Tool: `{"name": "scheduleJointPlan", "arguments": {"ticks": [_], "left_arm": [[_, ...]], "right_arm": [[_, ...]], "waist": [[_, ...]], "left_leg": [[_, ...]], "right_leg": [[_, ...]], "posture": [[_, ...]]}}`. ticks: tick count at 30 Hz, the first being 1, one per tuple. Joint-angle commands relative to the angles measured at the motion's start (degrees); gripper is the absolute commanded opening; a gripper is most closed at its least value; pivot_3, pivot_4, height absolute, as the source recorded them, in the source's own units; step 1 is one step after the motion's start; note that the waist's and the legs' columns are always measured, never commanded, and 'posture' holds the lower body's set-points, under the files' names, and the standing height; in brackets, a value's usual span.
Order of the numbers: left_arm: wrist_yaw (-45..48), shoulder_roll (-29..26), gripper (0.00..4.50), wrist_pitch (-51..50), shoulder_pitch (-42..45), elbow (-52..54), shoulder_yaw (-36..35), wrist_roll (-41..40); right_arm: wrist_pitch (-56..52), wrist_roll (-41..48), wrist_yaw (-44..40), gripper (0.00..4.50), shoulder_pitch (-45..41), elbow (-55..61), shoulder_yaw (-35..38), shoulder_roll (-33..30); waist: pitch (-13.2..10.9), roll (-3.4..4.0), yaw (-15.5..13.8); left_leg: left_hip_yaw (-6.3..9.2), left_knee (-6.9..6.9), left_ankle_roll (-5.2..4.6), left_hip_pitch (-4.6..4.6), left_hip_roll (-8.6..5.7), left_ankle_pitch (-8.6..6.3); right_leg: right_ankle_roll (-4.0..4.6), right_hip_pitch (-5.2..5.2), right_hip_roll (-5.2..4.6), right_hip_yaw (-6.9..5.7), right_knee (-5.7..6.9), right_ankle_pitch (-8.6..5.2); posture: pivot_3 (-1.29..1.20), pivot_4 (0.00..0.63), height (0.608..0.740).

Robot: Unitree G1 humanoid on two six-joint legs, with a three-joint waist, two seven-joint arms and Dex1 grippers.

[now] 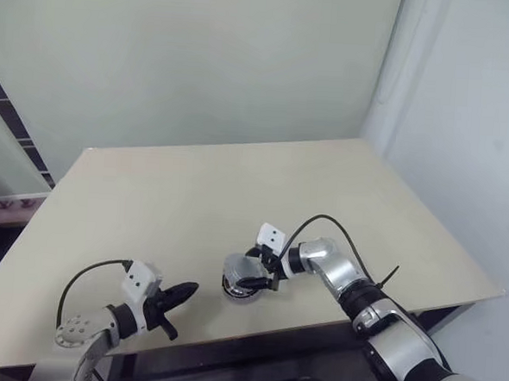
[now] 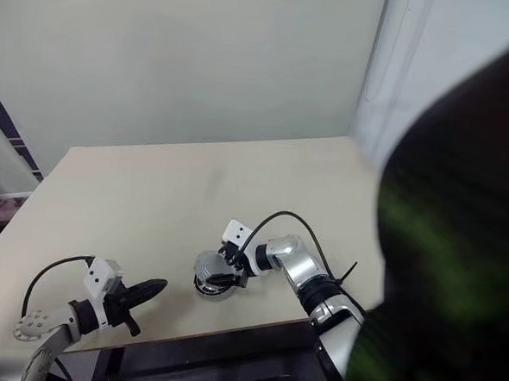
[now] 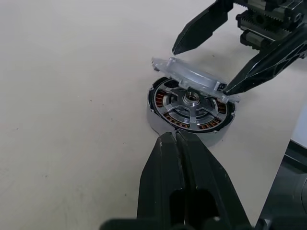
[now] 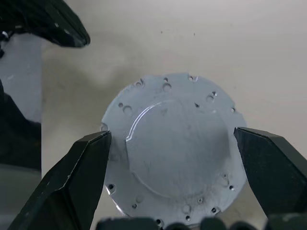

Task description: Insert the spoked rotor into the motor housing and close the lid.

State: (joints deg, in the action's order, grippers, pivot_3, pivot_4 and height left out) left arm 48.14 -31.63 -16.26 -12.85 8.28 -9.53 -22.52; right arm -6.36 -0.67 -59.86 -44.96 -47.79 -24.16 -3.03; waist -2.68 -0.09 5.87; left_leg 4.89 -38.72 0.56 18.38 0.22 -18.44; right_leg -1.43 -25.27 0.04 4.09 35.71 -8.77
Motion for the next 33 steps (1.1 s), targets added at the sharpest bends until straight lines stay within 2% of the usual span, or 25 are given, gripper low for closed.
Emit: {"name": "scheduleJointPlan", "arguments": {"ticks": [1, 4, 15, 33], "left_arm": [[0.30, -0.86, 0.00, 0.40, 0.34, 2.32, -1.12, -0.96], [0.29, -0.90, 0.00, 0.49, 0.25, 2.30, -1.12, -0.90], [0.67, -0.77, 0.00, 0.61, 2.14, 1.16, 0.05, -0.41], [0.98, -0.31, 0.00, 1.71, 3.55, -0.19, 1.24, 0.02]], "right_arm": [[2.31, -0.59, -0.46, 4.10, -2.62, -1.50, 1.24, 0.69], [2.92, -0.98, -0.86, 3.32, -3.01, -2.69, 1.46, 1.08], [2.82, -3.95, -3.85, 3.32, -4.98, -4.90, 0.13, 1.87], [-6.73, -13.13, -1.89, 3.32, -8.78, -7.96, -5.41, 4.20]], "waist": [[0.00, 0.00, 0.00], [0.00, 0.01, 0.02], [0.00, 0.01, 0.02], [0.02, 0.05, 0.00]], "left_leg": [[0.01, 0.00, 0.00, -0.01, 0.00, 0.00], [0.01, 0.00, 0.00, 0.00, 0.00, 0.00], [0.01, 0.00, 0.00, 0.00, 0.00, 0.00], [0.05, 0.00, 0.00, -0.07, -0.03, 0.00]], "right_leg": [[0.00, 0.00, 0.01, 0.00, 0.01, 0.00], [0.00, 0.00, 0.01, 0.00, 0.01, 0.00], [0.00, 0.00, 0.01, 0.00, 0.01, 0.00], [0.01, 0.05, 0.00, 0.00, 0.05, 0.01]], "posture": [[0.00, 0.000, 0.740], [0.00, 0.000, 0.740], [0.00, 0.000, 0.740], [0.00, 0.000, 0.740]]}}
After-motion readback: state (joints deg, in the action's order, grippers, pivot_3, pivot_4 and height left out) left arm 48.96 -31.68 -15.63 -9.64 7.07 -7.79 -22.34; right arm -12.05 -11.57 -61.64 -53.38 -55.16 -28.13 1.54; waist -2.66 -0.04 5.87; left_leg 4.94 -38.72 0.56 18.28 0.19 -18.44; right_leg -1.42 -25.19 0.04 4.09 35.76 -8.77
